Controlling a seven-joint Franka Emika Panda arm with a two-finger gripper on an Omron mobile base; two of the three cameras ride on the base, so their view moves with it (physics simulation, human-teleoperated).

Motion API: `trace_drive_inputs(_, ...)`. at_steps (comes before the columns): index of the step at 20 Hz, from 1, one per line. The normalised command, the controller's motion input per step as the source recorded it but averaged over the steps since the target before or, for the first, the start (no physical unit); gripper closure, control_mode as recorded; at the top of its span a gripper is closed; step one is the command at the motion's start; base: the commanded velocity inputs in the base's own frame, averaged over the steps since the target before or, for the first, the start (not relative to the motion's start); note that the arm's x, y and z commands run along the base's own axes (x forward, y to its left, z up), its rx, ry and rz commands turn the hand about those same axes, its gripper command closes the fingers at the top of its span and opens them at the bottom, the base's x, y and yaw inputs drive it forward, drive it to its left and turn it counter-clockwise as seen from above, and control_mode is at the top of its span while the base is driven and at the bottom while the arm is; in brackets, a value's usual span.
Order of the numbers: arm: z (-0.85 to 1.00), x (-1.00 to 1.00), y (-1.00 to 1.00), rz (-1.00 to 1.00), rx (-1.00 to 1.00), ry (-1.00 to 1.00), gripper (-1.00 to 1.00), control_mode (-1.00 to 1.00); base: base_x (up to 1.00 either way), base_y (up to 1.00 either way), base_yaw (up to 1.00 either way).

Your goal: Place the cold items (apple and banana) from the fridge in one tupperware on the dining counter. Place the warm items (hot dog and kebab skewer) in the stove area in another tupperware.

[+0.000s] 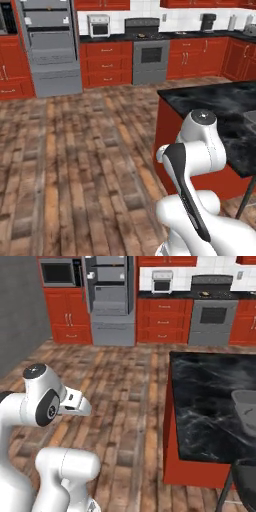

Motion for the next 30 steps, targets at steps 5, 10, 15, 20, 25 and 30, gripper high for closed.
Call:
trace_drive_inputs(5, 0.0, 0.0, 0.0, 0.0, 0.0, 0.0, -1.0, 1.0, 0.99, 0.97, -0.02)
trace_drive_inputs(10, 0.0, 0.0, 0.0, 0.0, 0.0, 0.0, -1.0, 1.0, 1.0, 0.82, -0.02)
trace_drive_inputs(15, 0.0, 0.0, 0.0, 0.0, 0.0, 0.0, -1.0, 1.0, 1.0, 0.64, -0.01)
trace_drive_inputs(20, 0.0, 0.0, 0.0, 0.0, 0.0, 0.0, -1.0, 1.0, 1.0, 0.36, -0.05)
trace_drive_inputs(25, 0.0, 0.0, 0.0, 0.0, 0.0, 0.0, -1.0, 1.0, 1.0, 0.24, -0.06)
trace_drive_inputs(30, 0.0, 0.0, 0.0, 0.0, 0.0, 0.0, -1.0, 1.0, 1.0, 0.5, -0.06)
